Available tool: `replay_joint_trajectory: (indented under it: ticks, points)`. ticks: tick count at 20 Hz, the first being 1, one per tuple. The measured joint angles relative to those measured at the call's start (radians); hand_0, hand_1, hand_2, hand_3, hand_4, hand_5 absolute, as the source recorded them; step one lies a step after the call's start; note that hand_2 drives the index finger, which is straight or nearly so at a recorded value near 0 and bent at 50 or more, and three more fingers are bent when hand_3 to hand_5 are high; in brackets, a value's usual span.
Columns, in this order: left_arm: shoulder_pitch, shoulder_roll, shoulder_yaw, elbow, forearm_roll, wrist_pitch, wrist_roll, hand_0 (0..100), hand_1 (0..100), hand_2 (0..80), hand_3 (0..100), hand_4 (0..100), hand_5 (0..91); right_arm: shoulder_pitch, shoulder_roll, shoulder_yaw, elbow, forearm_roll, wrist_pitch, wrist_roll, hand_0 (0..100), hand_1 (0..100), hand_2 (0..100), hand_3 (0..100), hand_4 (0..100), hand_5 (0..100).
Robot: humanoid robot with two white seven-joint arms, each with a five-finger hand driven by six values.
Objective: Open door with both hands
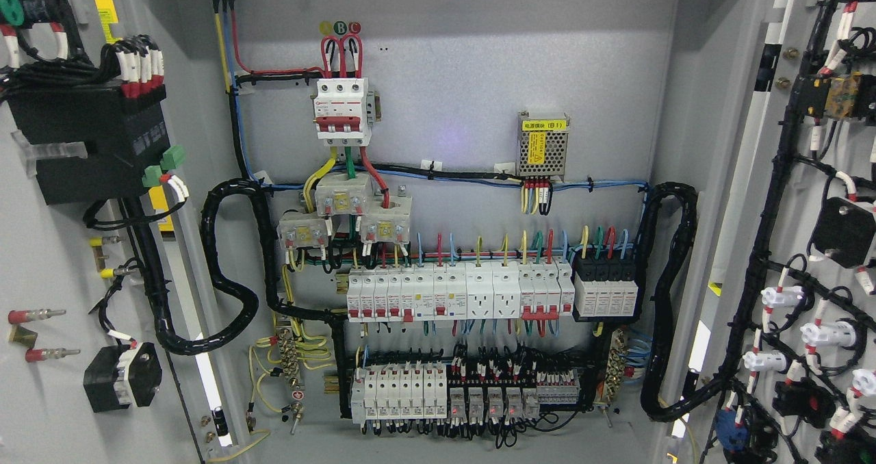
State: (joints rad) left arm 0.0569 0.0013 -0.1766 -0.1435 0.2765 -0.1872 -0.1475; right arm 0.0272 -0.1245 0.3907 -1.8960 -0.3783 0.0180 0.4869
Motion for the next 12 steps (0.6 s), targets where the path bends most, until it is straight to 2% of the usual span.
replay_joint_trajectory:
  ticks: [2,7,12]
  points:
    - [0.037,0.01,0.001,-0.084,0.0,-0.056,0.001,0,0,0.0,0,0,0.0,0.062,-0.024,-0.036,-0.026,0.0,-0.038,-0.026,22,0,0,0,0,0]
    - [0.12,0.046,0.001,-0.367,-0.002,-0.096,0.001,0,0,0.0,0,0,0.0,0.198,-0.07,-0.111,-0.084,0.0,-0.166,-0.043,22,0,0,0,0,0]
    - [0.218,0.076,-0.001,-0.728,-0.002,0.001,-0.02,0,0,0.0,0,0,0.0,0.322,-0.105,-0.187,-0.123,-0.002,-0.278,-0.048,22,0,0,0,0,0]
